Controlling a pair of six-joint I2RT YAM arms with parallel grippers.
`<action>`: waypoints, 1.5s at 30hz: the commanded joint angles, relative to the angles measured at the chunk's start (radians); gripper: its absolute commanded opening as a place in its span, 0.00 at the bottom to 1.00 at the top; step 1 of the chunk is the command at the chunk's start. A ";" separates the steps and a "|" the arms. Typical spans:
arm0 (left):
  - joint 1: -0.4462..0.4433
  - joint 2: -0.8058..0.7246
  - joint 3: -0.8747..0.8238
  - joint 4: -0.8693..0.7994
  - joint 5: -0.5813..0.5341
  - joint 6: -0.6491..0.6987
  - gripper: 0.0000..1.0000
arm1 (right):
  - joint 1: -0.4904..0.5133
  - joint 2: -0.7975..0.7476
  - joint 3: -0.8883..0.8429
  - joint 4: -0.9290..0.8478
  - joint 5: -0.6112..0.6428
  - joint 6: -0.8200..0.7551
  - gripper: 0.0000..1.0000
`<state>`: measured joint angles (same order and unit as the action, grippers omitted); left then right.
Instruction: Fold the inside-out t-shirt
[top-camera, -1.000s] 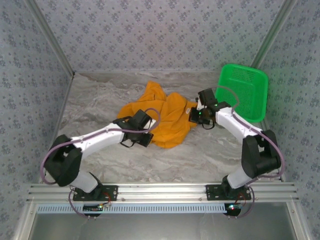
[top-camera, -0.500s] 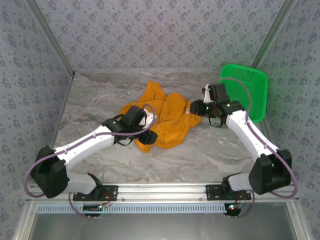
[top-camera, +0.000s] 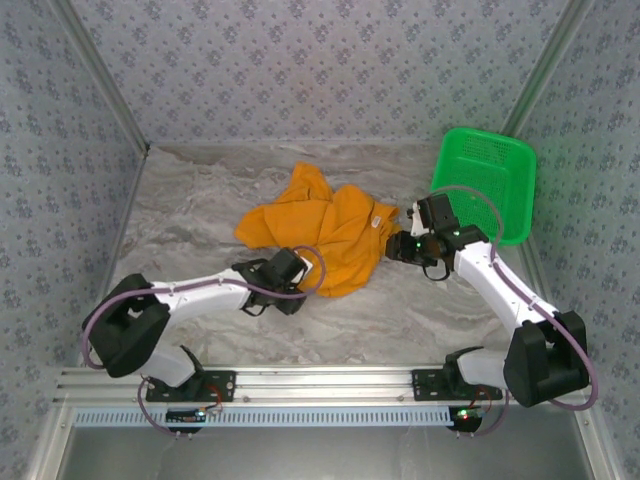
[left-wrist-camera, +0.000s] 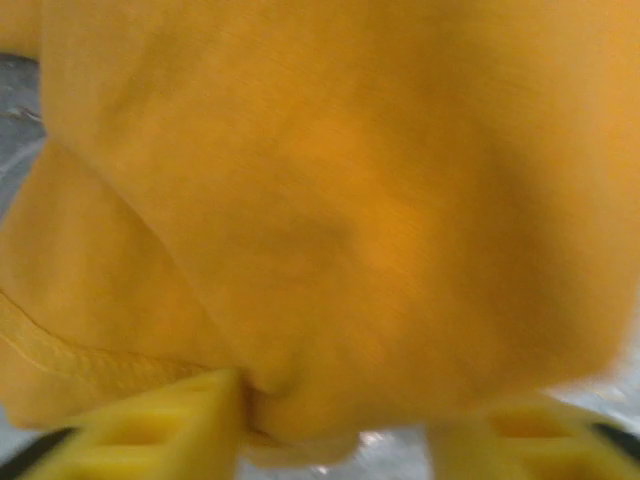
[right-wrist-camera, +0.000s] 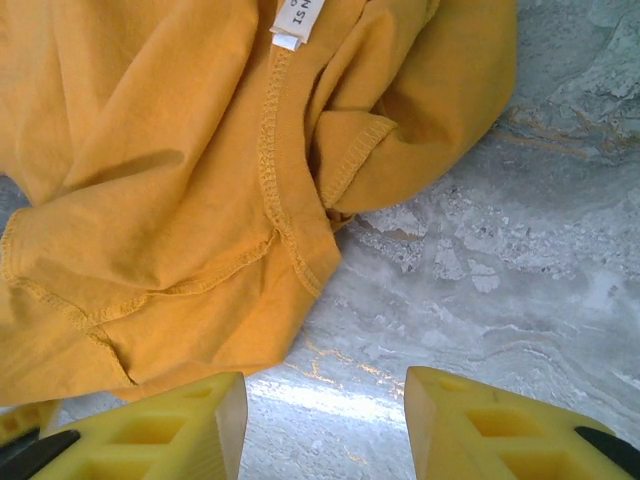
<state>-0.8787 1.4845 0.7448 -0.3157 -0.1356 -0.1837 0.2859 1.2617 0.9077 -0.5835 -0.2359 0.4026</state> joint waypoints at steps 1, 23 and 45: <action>0.005 0.019 0.093 -0.005 -0.050 0.014 0.00 | 0.022 -0.020 0.006 0.019 -0.026 0.009 0.47; 0.097 -0.003 1.013 -0.310 0.386 -0.499 0.00 | 0.570 -0.254 -0.206 0.466 0.161 -0.181 0.68; -0.026 0.000 1.174 -0.068 0.252 -0.292 0.00 | 0.484 0.392 -0.017 1.266 0.248 -0.183 0.22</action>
<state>-0.9035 1.5318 1.8694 -0.4980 0.1783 -0.5449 0.7963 1.6203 0.8669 0.5533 0.1368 0.2550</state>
